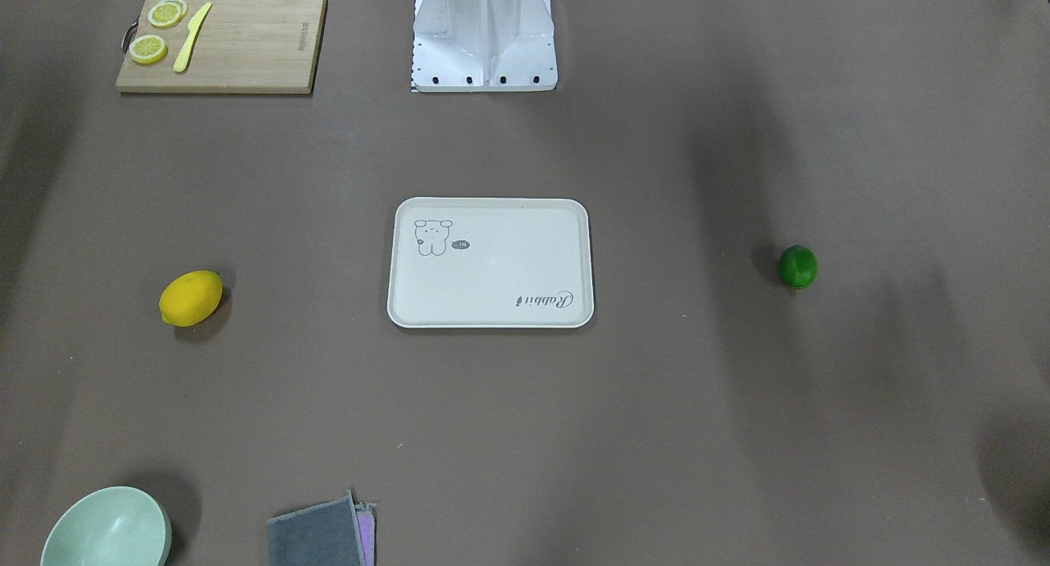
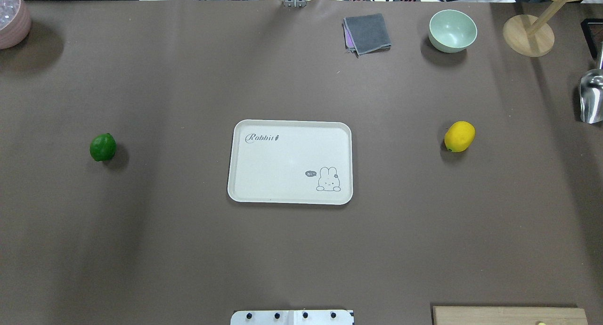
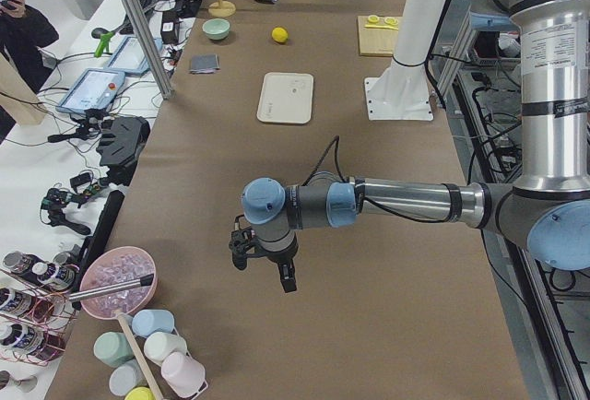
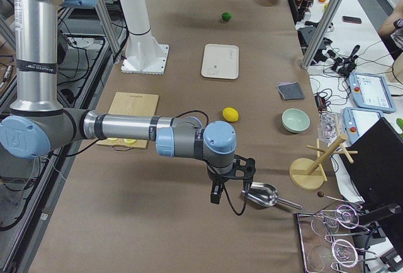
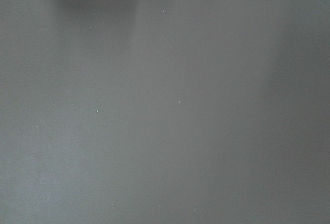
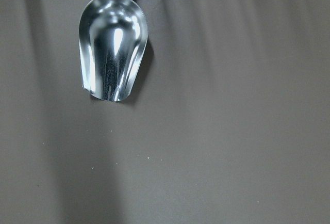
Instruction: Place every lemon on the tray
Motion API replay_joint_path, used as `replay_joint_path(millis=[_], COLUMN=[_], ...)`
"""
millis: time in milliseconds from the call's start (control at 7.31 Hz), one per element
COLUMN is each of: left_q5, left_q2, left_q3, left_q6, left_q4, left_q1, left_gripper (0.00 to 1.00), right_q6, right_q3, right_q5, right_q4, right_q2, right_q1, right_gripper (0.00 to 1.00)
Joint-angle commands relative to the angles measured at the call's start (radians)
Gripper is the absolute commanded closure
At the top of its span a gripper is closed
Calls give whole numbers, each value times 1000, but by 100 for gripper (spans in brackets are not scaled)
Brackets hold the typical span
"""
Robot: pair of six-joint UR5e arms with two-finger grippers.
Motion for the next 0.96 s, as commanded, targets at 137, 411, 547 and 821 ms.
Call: replay_joint_path(millis=[137,411,547,821], left_q5=[-3,-11,-15,-15], left_q2=[-4,-10,-11,-43], left_q3=[4,1,-3,-46], left_q6=[-4,-129,-215,-399], left_q4=[0,-26,-93,-155], left_q1=[5,59,118,216], left_gripper=[2,2,2,4], right_q6=[1,1,1,27], right_q3=[0,0,0,2], right_q5=[5,11,12,63], right_q4=[-1,-1,-1,2], right_q2=[0,0,0,26], right_q1=[0,0,0,-64], right_gripper=[1,1,1,1])
